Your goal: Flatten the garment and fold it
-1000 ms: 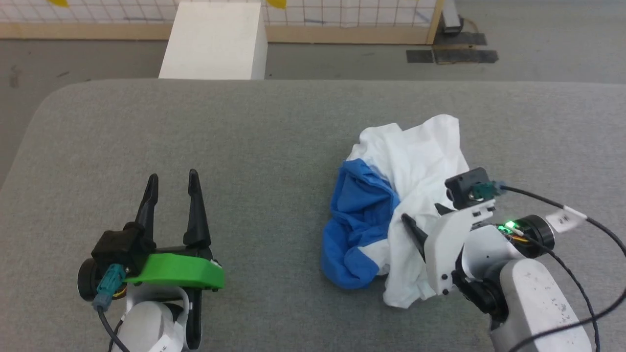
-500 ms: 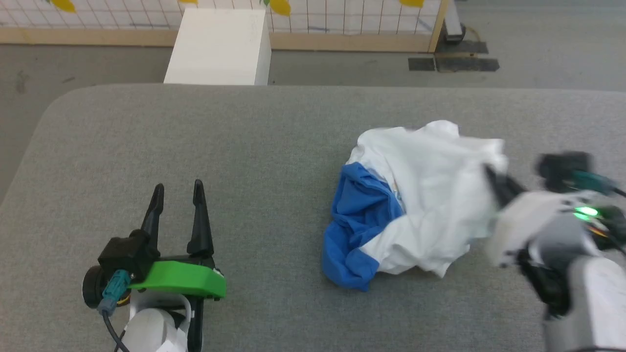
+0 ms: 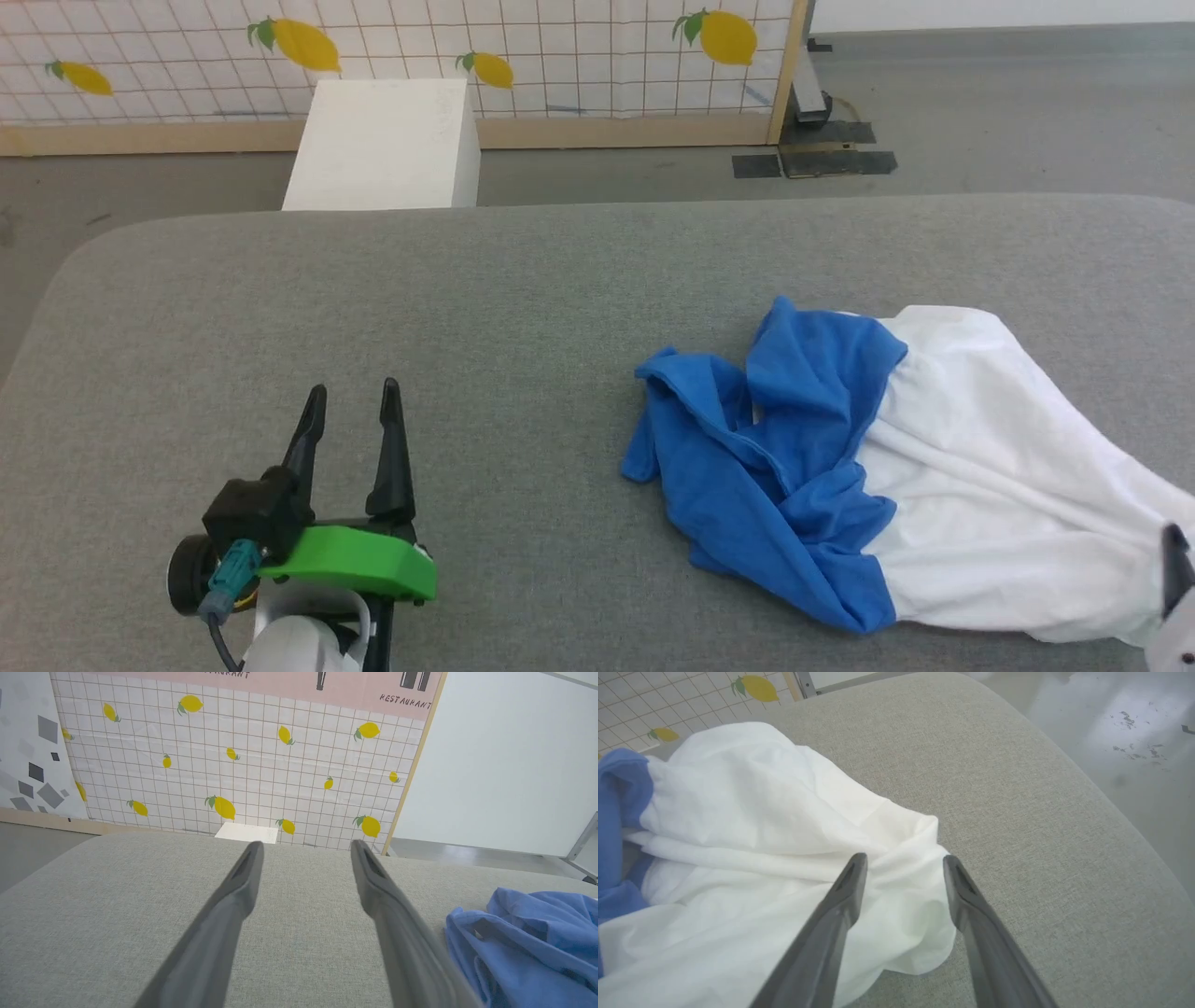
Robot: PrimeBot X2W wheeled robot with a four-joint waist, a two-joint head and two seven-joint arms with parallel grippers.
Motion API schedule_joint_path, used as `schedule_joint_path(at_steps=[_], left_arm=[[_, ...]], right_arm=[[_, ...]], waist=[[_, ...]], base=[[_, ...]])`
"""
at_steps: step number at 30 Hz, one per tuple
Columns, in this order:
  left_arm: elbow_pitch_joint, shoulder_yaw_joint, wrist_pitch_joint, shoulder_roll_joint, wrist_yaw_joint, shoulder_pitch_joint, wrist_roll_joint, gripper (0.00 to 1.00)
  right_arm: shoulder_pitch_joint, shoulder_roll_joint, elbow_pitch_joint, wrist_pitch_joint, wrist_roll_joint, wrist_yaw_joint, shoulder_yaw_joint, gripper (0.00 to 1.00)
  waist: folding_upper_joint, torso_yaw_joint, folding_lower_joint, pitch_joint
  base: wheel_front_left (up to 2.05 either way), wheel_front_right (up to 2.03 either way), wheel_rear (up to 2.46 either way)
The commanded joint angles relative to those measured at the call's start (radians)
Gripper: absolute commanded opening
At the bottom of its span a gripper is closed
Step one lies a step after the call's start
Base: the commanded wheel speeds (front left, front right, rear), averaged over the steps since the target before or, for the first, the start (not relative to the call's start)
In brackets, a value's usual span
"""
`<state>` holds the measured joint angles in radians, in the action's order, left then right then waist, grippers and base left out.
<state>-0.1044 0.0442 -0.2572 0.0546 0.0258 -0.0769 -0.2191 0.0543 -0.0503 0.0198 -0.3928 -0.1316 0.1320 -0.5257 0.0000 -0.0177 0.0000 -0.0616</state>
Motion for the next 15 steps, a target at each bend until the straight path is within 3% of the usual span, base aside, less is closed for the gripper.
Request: schedule_joint_path(at_steps=[1, 6, 10, 15], left_arm=[[-0.002, 0.001, -0.005, -0.004, 0.007, 0.016, 0.010, 1.00], [-0.018, 0.039, -0.005, -0.004, 0.021, 0.000, 0.009, 1.00], [-0.072, 0.144, 0.009, -0.004, 0.044, -0.051, -0.001, 1.00], [-0.168, 0.312, 0.127, -0.004, 0.056, -0.157, -0.051, 1.00]], right_arm=[[0.001, 0.000, -0.018, 0.039, -0.012, -0.001, 0.030, 1.00], [0.007, 0.000, -0.099, 0.198, 0.003, -0.001, 0.162, 1.00], [0.013, 0.000, -0.139, 0.306, 0.006, -0.001, 0.290, 1.00], [0.009, 0.000, -0.118, 0.363, -0.008, -0.001, 0.391, 1.00]], waist=[[0.0000, 0.006, 0.0000, -0.001], [0.0000, 0.023, 0.0000, -0.012], [0.0000, 0.045, 0.0000, -0.029], [0.0000, 0.078, 0.0000, -0.065]], base=[[0.00, 0.00, 0.00], [0.00, 0.00, 0.00], [0.00, 0.00, 0.00], [0.00, 0.00, 0.00]])
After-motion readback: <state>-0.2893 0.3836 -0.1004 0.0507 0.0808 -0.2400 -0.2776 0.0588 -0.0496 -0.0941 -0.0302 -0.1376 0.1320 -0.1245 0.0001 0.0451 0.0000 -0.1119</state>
